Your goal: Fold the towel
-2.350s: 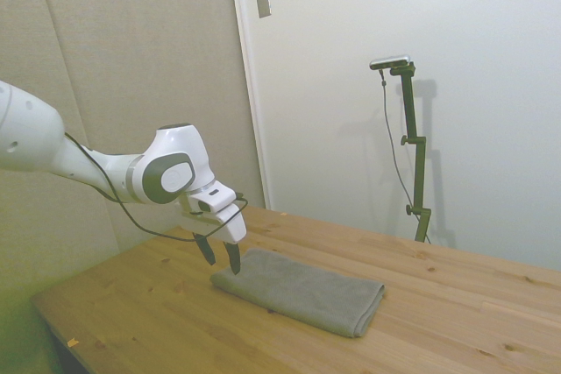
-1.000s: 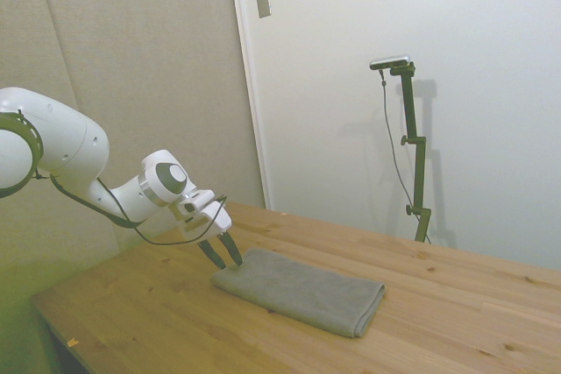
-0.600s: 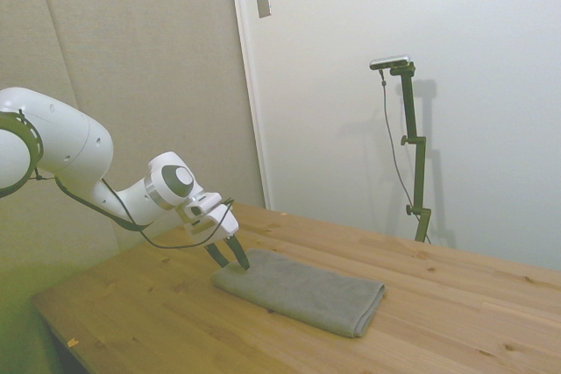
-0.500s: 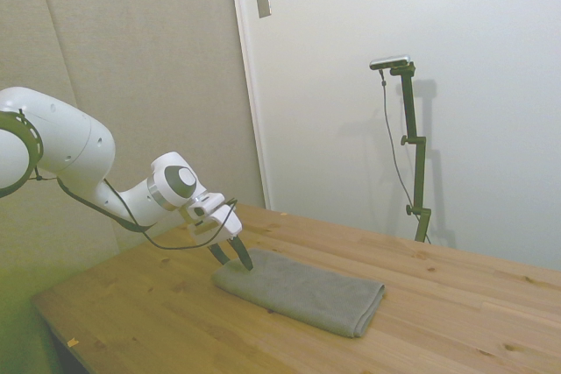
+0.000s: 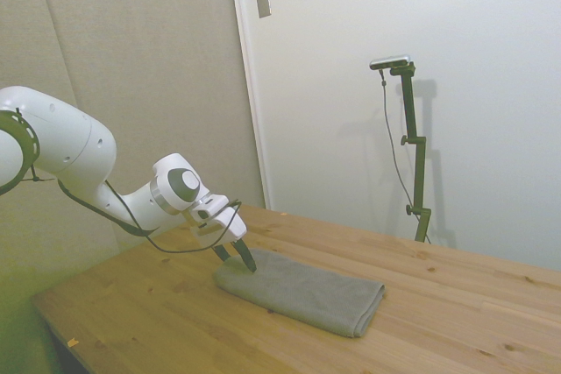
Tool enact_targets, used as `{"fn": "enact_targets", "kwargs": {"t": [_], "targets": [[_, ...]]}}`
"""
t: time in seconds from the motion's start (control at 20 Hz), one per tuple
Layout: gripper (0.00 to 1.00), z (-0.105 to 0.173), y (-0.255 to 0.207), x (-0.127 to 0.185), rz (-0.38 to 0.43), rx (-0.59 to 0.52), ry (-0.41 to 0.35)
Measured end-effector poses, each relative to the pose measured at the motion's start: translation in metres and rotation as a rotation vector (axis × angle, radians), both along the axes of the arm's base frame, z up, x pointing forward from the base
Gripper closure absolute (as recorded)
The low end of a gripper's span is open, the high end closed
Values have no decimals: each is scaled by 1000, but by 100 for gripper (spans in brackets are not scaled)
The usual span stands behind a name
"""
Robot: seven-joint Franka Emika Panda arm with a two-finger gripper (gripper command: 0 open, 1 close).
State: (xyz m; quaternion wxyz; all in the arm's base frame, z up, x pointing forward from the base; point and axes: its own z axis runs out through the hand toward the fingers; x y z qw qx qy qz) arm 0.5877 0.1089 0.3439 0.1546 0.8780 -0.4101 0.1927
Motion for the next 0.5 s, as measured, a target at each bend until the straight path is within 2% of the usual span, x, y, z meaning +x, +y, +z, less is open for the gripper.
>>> {"fn": "enact_targets", "kwargs": {"t": [0.5], "targets": [[100,-1,-10,0,-8,-2,5]]}}
